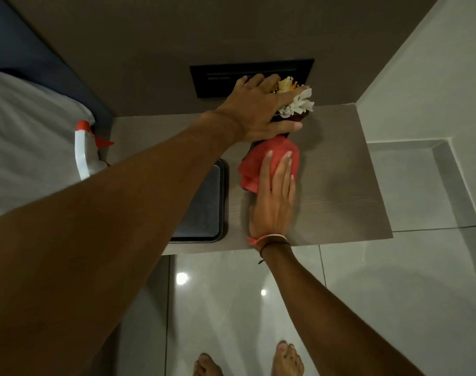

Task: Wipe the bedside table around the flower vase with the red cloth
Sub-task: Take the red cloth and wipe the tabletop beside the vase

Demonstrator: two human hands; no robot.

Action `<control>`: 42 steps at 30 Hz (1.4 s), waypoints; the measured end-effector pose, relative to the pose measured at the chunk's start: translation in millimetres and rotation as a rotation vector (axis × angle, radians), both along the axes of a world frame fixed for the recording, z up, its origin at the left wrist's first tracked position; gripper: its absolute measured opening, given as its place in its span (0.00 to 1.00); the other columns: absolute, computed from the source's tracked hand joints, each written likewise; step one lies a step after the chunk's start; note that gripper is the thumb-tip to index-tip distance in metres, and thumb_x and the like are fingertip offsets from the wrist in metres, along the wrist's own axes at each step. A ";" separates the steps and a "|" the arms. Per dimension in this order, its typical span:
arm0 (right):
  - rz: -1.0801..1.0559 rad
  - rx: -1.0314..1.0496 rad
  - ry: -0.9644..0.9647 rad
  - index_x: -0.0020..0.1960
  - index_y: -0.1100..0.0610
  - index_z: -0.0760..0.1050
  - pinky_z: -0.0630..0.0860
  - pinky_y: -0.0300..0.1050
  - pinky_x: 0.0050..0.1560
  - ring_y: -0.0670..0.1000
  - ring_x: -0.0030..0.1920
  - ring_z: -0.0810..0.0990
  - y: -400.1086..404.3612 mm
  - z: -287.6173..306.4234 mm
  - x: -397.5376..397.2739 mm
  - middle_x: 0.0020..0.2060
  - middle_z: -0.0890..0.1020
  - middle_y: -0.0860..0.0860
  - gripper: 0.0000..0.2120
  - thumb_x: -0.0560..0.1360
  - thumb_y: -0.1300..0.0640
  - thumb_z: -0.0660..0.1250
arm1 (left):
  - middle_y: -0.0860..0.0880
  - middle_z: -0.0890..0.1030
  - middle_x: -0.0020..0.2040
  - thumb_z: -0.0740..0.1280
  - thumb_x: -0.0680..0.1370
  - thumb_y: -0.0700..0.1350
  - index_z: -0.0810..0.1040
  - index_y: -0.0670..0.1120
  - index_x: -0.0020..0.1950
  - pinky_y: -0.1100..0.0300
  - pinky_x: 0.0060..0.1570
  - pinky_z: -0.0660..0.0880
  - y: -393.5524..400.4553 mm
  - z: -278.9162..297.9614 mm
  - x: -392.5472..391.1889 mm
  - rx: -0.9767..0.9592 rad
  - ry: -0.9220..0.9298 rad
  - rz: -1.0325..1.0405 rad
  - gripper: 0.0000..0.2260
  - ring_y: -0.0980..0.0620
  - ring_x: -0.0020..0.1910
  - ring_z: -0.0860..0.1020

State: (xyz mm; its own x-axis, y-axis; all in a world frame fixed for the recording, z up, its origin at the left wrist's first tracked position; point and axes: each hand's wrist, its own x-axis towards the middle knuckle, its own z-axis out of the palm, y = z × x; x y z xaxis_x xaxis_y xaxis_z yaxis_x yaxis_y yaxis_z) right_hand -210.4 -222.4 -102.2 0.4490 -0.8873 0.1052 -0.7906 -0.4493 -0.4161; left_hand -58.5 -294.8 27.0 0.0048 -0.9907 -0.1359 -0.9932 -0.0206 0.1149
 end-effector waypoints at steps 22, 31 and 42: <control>0.096 0.036 0.117 0.81 0.53 0.50 0.57 0.64 0.77 0.63 0.80 0.50 4.4 1.2 -9.3 0.80 0.52 0.63 0.33 0.76 0.50 0.44 | 0.39 0.65 0.79 0.57 0.81 0.67 0.53 0.58 0.83 0.34 0.78 0.59 -2.7 -0.4 0.2 0.003 0.003 0.023 0.33 0.37 0.77 0.65; 0.225 -0.028 0.271 0.75 0.56 0.67 0.70 0.68 0.68 0.65 0.73 0.69 42.7 -23.0 -65.9 0.73 0.69 0.63 0.30 0.75 0.55 0.69 | 0.40 0.62 0.81 0.56 0.81 0.68 0.51 0.59 0.83 0.34 0.78 0.59 6.2 -3.5 -8.5 -0.023 -0.060 0.002 0.34 0.38 0.77 0.65; -0.274 0.782 -0.879 0.57 0.37 0.76 0.78 0.32 0.52 0.37 0.53 0.81 40.4 27.3 -112.5 0.55 0.82 0.41 0.21 0.74 0.62 0.63 | 0.41 0.59 0.83 0.52 0.80 0.71 0.51 0.61 0.83 0.33 0.79 0.55 45.1 -21.6 -38.6 -0.142 -0.140 0.035 0.34 0.39 0.80 0.61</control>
